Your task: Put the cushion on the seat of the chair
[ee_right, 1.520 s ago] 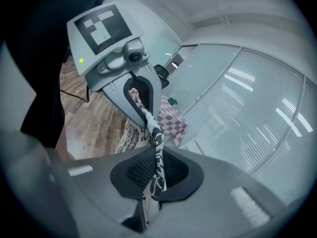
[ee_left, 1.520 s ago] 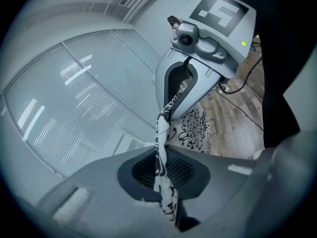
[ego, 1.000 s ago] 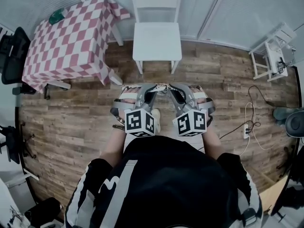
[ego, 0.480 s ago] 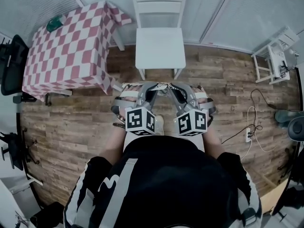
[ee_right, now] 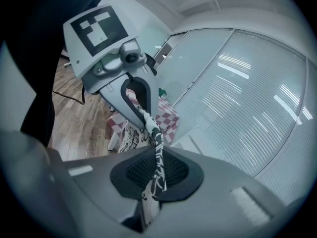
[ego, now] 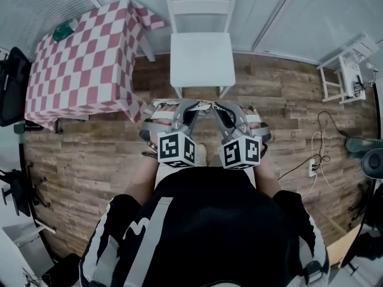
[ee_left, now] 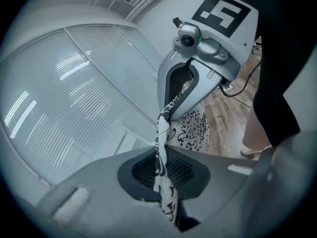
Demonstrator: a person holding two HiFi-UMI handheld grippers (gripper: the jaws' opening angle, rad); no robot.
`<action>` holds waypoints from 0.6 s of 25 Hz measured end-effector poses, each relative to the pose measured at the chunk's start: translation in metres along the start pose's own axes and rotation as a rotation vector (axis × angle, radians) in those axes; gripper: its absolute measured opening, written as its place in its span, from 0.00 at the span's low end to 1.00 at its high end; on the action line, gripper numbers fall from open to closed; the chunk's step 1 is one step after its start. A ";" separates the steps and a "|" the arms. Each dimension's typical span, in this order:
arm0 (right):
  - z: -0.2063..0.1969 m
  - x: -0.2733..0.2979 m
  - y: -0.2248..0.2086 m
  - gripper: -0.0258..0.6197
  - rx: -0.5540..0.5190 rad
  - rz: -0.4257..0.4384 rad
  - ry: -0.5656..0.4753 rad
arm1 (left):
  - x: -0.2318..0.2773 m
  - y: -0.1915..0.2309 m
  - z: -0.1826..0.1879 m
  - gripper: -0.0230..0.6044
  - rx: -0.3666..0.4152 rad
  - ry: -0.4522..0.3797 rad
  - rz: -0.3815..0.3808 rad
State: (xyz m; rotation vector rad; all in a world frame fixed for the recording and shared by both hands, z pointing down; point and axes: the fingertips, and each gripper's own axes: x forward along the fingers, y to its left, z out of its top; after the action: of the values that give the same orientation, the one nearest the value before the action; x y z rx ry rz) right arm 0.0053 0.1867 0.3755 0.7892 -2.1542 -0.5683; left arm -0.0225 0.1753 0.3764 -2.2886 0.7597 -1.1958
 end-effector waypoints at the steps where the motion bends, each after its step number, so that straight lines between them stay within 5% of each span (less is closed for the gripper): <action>1: -0.001 0.001 -0.001 0.07 -0.002 0.002 -0.001 | 0.002 0.000 0.000 0.06 0.000 -0.001 0.001; 15: -0.004 0.016 -0.010 0.07 -0.014 0.022 -0.012 | 0.013 0.009 -0.007 0.06 -0.014 0.016 0.004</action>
State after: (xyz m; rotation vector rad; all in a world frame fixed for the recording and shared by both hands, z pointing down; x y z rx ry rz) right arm 0.0035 0.1687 0.3797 0.7553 -2.1647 -0.5779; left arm -0.0246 0.1595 0.3826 -2.2910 0.7806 -1.2116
